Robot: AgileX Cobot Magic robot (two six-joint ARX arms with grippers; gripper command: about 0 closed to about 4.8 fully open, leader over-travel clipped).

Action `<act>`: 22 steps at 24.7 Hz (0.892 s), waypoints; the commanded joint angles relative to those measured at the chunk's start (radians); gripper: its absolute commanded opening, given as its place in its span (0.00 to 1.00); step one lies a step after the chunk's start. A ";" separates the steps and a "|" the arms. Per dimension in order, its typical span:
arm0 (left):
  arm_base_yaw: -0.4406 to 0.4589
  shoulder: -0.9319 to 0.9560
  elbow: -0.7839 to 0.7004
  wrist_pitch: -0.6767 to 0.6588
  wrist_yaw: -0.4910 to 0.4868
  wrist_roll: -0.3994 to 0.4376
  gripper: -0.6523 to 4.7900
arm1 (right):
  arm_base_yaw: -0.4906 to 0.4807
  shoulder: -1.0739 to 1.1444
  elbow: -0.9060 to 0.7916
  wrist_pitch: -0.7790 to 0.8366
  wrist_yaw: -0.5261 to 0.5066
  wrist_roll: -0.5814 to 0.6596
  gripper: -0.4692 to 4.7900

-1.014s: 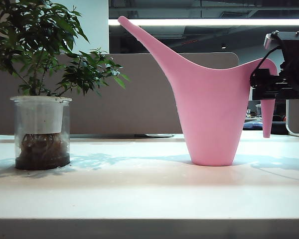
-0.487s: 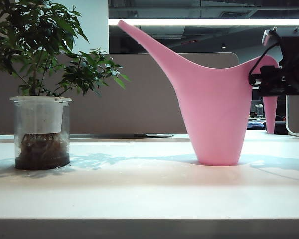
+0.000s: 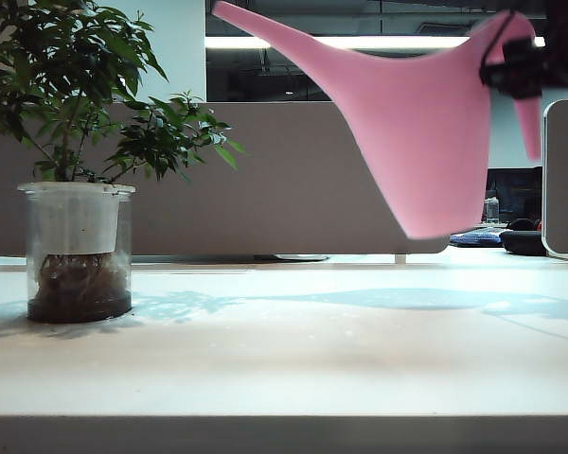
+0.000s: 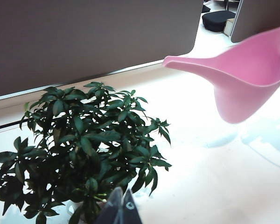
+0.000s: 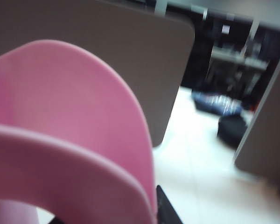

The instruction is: Pick up the watering can from the table, water the potted plant, and put the can back.

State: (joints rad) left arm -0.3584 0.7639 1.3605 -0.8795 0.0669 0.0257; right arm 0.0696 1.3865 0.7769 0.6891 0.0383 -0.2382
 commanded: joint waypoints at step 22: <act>0.001 -0.002 0.004 -0.025 0.008 0.001 0.11 | 0.190 -0.038 0.269 -0.037 0.018 -0.614 0.40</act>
State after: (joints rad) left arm -0.3584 0.7635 1.3605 -0.9131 0.0677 0.0257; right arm 0.2577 1.3586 1.0374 0.5999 0.0601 -0.8284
